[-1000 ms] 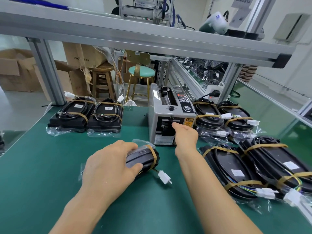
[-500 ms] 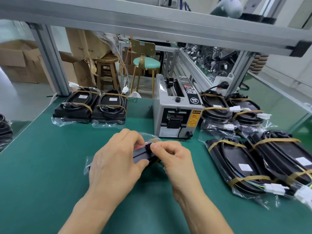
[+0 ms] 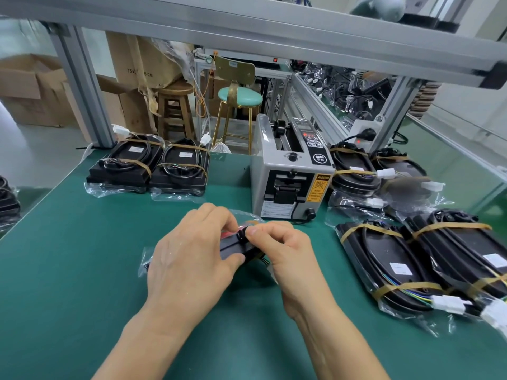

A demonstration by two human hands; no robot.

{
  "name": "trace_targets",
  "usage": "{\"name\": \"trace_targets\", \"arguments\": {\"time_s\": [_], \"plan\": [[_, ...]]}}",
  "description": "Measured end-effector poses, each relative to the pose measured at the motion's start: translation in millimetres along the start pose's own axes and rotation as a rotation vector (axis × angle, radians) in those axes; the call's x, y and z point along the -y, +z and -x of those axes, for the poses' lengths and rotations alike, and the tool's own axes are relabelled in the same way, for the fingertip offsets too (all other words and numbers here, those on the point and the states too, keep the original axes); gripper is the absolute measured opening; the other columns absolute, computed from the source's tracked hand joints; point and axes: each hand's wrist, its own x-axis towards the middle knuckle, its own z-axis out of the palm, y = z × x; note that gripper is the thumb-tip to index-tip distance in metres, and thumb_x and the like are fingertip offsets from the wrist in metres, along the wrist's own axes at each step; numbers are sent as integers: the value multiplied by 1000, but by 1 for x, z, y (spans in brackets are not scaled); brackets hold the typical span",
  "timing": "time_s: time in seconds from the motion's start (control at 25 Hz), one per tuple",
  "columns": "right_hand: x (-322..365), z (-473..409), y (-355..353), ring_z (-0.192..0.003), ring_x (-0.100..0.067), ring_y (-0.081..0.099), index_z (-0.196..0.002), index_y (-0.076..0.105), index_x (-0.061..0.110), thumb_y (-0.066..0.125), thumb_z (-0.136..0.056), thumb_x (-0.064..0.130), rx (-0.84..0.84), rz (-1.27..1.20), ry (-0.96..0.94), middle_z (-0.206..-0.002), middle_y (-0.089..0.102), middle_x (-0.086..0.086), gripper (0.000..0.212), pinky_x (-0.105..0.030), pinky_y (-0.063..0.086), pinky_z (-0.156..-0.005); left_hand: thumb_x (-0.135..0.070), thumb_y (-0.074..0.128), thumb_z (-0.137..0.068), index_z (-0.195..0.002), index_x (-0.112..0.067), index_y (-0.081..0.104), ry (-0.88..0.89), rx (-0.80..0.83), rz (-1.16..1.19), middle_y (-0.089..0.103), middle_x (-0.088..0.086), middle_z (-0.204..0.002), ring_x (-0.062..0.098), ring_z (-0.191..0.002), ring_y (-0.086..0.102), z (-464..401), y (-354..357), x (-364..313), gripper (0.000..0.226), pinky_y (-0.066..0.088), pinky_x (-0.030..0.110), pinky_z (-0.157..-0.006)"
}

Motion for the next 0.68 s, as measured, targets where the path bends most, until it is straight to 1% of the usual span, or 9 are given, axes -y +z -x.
{"name": "trace_targets", "arguments": {"time_s": [0.16,0.28,0.32,0.4,0.48,0.52,0.6,0.68], "plan": [[-2,-2,0,-99,-13,60,-54,72,29,69,-82,9,-17,71,-42,-76,64,16,34,-21,43,-81,-28,83,-57,-80,-34,51,9,-3,-2,51,-17,-79,4,-78,38,0,0,-1,40,24,9,-56],[-5,-2,0,-103,-15,59,-54,71,27,70,-81,10,-26,129,-95,-72,64,25,32,-27,45,-85,-27,84,-56,-79,-32,55,30,6,-5,52,-16,-80,5,-75,42,0,0,-1,38,27,12,-55],[-6,-2,1,-103,-14,58,-55,71,24,71,-81,10,-31,148,-107,-72,64,25,30,-26,45,-84,-26,85,-57,-79,-32,57,31,7,1,53,-15,-81,5,-74,44,0,0,-2,36,29,15,-54],[-6,-2,0,-100,-8,57,-58,71,21,71,-80,12,-48,191,-118,-73,63,19,24,-17,42,-79,-24,86,-57,-78,-32,63,36,2,20,55,-16,-82,6,-74,46,0,0,-2,32,31,17,-53],[-6,-2,0,-93,-1,54,-60,71,21,72,-80,15,-84,253,-118,-79,61,12,21,-10,38,-74,-20,87,-56,-77,-31,68,48,-5,27,56,-16,-82,6,-71,48,0,1,-3,30,35,20,-51],[-6,-2,0,-89,0,53,-59,71,22,72,-79,16,-111,293,-116,-82,59,9,21,-9,37,-73,-20,88,-55,-76,-29,70,54,-7,21,56,-16,-81,9,-70,50,0,1,-3,29,38,24,-51],[-6,-2,0,-86,-1,53,-56,70,25,73,-78,18,-153,353,-122,-80,55,9,24,-13,38,-75,-19,89,-55,-75,-26,72,64,-14,7,58,-12,-80,16,-68,55,-1,1,-3,27,44,30,-51],[-7,0,1,-85,-2,53,-54,69,28,74,-78,18,-159,348,-129,-80,55,9,26,-18,40,-78,-19,89,-55,-75,-24,73,66,-14,7,59,-10,-81,19,-68,56,-2,1,-3,26,46,33,-53]]}}
